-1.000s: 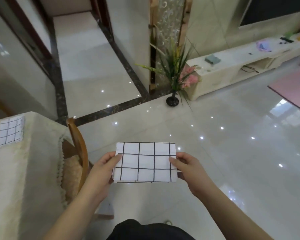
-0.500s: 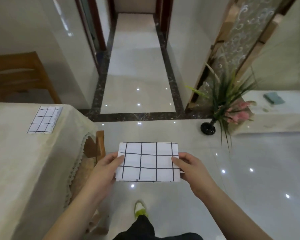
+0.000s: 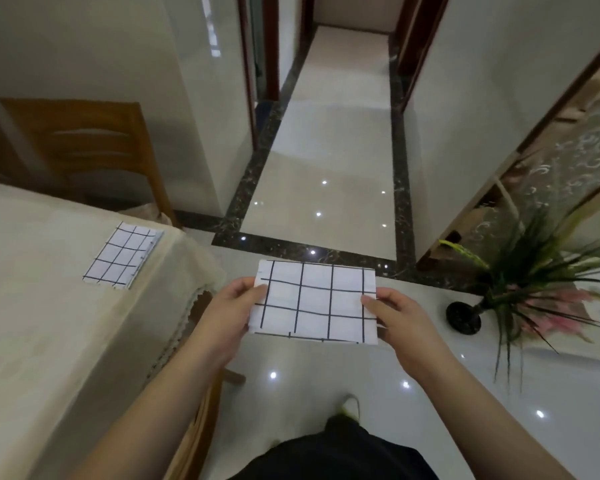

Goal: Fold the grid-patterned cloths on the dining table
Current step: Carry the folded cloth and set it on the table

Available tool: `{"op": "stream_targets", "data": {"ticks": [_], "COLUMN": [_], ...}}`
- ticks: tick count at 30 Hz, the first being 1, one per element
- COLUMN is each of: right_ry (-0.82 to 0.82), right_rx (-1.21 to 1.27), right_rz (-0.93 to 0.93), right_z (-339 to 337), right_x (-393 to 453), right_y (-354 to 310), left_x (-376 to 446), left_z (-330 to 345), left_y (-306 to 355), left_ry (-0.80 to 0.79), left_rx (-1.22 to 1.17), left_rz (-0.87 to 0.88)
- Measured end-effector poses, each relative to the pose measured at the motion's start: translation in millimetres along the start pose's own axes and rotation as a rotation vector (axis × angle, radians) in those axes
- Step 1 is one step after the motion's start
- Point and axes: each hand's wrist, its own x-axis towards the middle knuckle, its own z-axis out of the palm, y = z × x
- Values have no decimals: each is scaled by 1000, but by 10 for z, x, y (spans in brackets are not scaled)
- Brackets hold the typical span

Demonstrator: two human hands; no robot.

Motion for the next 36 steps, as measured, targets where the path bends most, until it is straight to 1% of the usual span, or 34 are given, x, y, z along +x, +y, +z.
{"op": "stream_targets", "data": {"ticks": [9,13,17,21,27,31,36], "right_ry": [-218,-348,-462,-555,-738,-862,-920], "right_rx": [-57,-86,-158,-207,-382,-489,-589], "right_rz": [4,24,28,62,48,30,24], "right_z": [59,171,434,866,1795,2470,3145], "right_x": [1503,1972,2336,2636,2991,3133,3290], "right_y": [-643,-954,-1142,-1173,-1124,-1146,-1110], "left_x": [860,1110,1250,1346,1457,1548,1687], "left_z": [288,362,268,13,-604,-1044,-1497], "left_y": [462,634,682,633,479,359,221], "left_ry": [232,353,473,583,759,891,997], "left_rx": [-100,-121,-166,-285,-358,-352,-274], "left_rz": [-29,7,24,20,44,64,-5]}}
